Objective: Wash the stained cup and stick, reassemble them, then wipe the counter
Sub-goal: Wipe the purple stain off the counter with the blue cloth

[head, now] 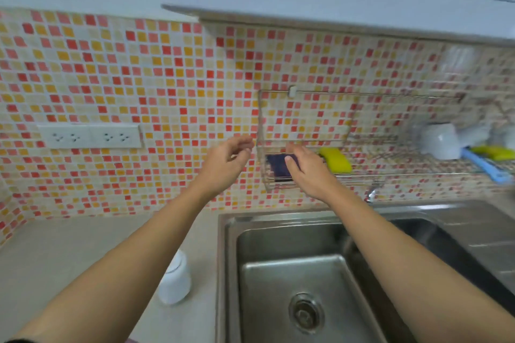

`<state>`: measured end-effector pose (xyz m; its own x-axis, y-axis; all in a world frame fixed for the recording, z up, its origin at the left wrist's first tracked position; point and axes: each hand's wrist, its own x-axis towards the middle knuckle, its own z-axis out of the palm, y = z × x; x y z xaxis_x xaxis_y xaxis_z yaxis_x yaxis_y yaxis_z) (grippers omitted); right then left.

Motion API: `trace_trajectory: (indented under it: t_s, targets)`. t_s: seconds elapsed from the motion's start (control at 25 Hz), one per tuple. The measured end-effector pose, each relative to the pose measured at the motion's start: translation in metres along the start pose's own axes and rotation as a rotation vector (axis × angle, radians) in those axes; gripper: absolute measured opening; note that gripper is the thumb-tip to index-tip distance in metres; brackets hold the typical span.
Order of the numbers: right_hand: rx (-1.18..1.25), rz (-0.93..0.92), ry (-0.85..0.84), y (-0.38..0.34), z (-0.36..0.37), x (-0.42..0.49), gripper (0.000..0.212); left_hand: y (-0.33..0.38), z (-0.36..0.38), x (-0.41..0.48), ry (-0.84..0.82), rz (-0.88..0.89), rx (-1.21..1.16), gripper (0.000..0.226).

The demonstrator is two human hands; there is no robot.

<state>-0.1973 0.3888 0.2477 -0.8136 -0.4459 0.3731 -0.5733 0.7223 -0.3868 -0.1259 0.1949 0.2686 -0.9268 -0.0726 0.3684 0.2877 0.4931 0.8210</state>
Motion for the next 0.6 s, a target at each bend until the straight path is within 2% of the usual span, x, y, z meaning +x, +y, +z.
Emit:
trace_trajectory:
  t_s: [0.12, 0.2, 0.36, 0.44, 0.6]
  targets:
    - [-0.148, 0.133, -0.06, 0.054, -0.019, -0.008, 0.05, 0.011, 0.052, 0.029, -0.065, -0.001, 0.206, 0.033]
    - [-0.239, 0.186, -0.116, 0.086, -0.027, -0.012, 0.052, 0.011, 0.085, 0.052, -0.091, -0.026, 0.424, 0.031]
    - [-0.356, 0.242, -0.271, 0.13, -0.034, -0.003, 0.058, 0.002, 0.129, 0.093, -0.182, -0.239, 0.832, 0.038]
    - [-0.369, 0.239, -0.336, 0.137, -0.031, 0.0, 0.059, -0.009, 0.138, 0.104, -0.204, -0.333, 0.904, 0.042]
    - [-0.363, 0.212, -0.375, 0.143, -0.029, 0.004, 0.059, -0.02, 0.154, 0.12, -0.169, -0.537, 0.813, 0.048]
